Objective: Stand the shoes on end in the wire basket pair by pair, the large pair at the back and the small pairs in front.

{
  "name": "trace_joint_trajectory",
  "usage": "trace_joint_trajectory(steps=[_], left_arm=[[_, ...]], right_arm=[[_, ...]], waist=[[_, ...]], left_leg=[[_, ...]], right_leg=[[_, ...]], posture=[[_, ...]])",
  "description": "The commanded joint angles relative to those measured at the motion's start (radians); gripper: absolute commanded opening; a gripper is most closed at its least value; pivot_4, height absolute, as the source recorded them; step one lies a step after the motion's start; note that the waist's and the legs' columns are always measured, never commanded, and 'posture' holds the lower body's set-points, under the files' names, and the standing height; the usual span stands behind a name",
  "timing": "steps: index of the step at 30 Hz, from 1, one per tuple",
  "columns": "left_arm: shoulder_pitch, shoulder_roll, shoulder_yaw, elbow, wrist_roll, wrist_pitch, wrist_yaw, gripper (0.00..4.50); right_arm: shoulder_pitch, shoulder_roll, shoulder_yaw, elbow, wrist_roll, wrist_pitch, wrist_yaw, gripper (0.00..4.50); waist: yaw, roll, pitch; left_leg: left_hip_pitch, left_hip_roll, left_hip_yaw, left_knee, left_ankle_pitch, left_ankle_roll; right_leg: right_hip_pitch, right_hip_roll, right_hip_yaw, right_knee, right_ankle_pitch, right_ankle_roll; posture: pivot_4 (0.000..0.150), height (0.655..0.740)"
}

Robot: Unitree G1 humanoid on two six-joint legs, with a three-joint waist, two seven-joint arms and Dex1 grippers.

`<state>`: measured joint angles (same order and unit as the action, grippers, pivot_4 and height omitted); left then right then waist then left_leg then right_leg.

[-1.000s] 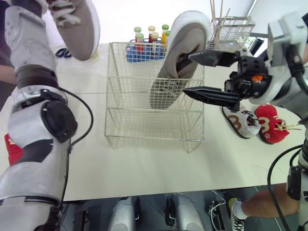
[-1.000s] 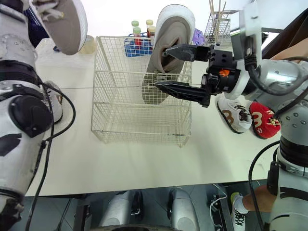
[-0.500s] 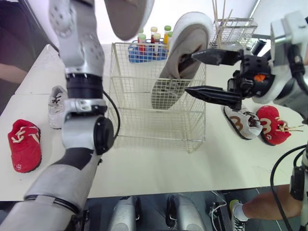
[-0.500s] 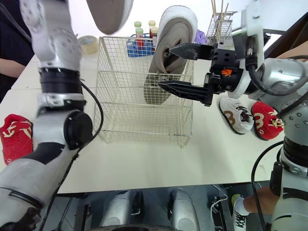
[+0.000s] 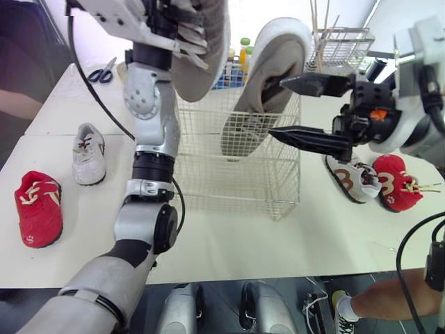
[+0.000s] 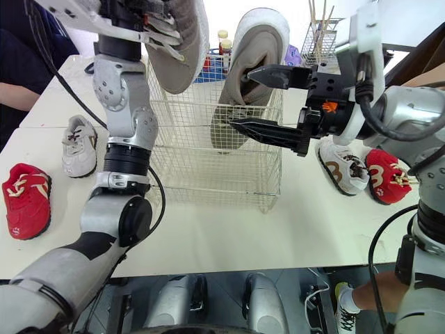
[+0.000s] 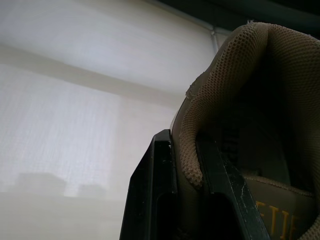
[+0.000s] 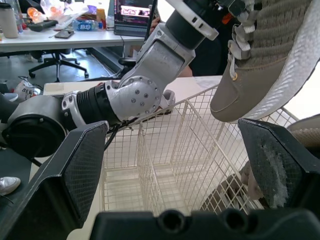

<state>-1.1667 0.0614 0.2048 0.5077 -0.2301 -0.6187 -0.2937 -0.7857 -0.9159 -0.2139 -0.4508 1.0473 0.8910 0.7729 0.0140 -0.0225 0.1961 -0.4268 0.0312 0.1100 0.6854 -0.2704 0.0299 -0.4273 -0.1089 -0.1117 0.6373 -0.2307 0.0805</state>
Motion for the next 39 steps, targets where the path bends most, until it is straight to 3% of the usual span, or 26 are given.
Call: trace_joint_trajectory(steps=[1, 13, 21, 24, 31, 39], left_arm=[[0.057, -0.019, -0.033, -0.038, 0.039, -0.034, 0.031, 0.04], [0.233, -0.092, -0.116, -0.187, 0.145, -0.027, 0.138, 0.04], [0.413, -0.058, -0.163, -0.136, 0.252, -0.090, 0.162, 0.04], [0.451, -0.061, -0.154, -0.113, 0.248, -0.068, 0.186, 0.04], [0.525, -0.066, -0.130, -0.141, 0.202, 0.039, 0.213, 0.04], [0.575, -0.032, -0.148, -0.242, 0.161, 0.155, 0.159, 0.04]], right_arm=[[-0.025, -0.022, -0.037, -0.032, 0.031, 0.010, -0.017, 4.50], [-0.063, -0.036, -0.021, -0.021, 0.067, 0.044, -0.031, 4.50], [-0.075, -0.032, -0.006, -0.001, 0.057, 0.045, -0.007, 4.50], [-0.078, -0.026, 0.001, 0.002, 0.054, 0.043, -0.006, 4.50], [-0.081, -0.014, 0.012, 0.006, 0.051, 0.041, -0.009, 4.50], [-0.070, -0.012, 0.008, 0.012, 0.048, 0.032, -0.001, 4.50]], waist=[[0.000, 0.001, -0.001], [0.002, 0.002, -0.001], [-0.003, 0.016, -0.012], [-0.003, 0.027, -0.023], [-0.009, 0.039, -0.042], [-0.027, 0.041, -0.049]], left_leg=[[0.000, 0.000, 0.000, 0.000, 0.000, 0.000], [0.000, 0.000, -0.001, 0.000, 0.000, 0.000], [0.003, 0.001, -0.001, 0.000, -0.001, 0.001], [0.004, 0.001, -0.001, -0.001, -0.001, 0.002], [0.006, 0.002, -0.001, -0.003, -0.002, 0.003], [0.014, 0.002, -0.002, -0.006, -0.004, 0.006]], right_leg=[[0.000, 0.000, 0.000, 0.000, 0.000, 0.000], [0.001, 0.000, 0.000, 0.000, 0.001, -0.001], [0.003, 0.001, 0.000, -0.002, 0.001, -0.001], [0.004, 0.001, 0.000, -0.003, 0.001, -0.001], [0.005, 0.003, 0.001, -0.005, 0.001, -0.001], [0.011, 0.006, 0.005, -0.008, 0.001, -0.002]], posture=[[0.150, 0.7400], [0.150, 0.7400], [0.150, 0.7400], [0.150, 0.7400], [0.150, 0.7400], [0.150, 0.7400]])
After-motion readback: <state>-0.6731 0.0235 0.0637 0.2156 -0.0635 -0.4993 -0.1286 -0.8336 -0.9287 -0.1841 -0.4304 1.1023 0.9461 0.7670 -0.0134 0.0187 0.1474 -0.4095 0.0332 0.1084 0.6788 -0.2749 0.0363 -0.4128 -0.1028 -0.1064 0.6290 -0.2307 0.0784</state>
